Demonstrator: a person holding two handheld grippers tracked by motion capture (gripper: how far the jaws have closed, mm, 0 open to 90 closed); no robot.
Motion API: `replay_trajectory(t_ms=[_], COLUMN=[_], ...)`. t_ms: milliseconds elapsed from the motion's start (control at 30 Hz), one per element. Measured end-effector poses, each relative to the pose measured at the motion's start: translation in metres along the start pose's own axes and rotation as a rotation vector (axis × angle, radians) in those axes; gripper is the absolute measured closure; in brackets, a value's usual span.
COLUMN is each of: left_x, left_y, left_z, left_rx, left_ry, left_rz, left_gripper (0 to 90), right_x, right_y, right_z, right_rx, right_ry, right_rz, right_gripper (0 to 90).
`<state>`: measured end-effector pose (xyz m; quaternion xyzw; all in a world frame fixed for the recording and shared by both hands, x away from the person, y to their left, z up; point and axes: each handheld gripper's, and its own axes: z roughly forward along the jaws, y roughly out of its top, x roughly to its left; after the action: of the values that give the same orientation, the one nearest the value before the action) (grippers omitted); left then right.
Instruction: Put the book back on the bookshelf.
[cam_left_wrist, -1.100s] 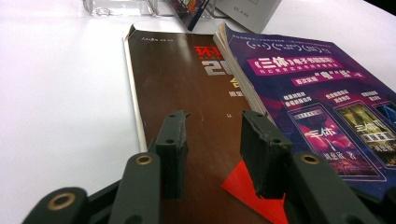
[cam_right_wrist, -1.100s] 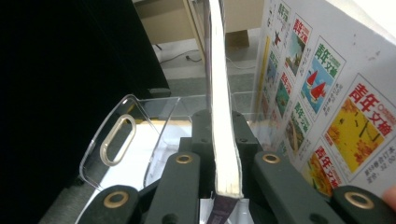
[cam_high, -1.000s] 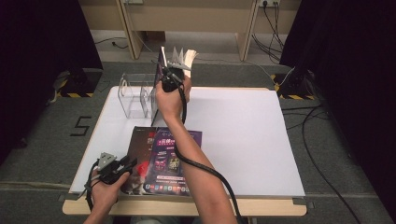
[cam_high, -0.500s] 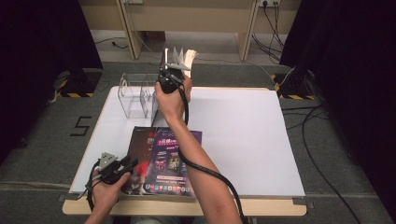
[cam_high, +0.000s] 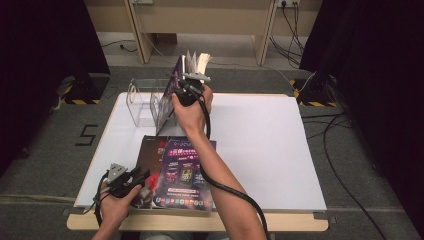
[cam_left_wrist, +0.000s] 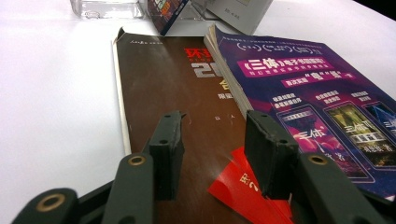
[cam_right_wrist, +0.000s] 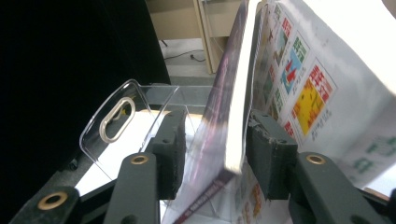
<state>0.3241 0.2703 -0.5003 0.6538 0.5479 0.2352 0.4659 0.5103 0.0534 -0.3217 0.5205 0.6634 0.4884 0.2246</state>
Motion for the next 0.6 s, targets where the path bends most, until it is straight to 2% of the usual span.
replay_trajectory(t_ms=[600], left_x=[-0.002], left_y=[0.0], left_z=[0.0], left_rx=[-0.009], left_ry=[-0.004], left_rz=[0.004], left_gripper=[52.7], right_x=[-0.005], right_y=[-0.015], right_z=[-0.02], right_rx=[-0.01], right_ry=[0.013], right_rz=[-0.021], right_gripper=[57.0])
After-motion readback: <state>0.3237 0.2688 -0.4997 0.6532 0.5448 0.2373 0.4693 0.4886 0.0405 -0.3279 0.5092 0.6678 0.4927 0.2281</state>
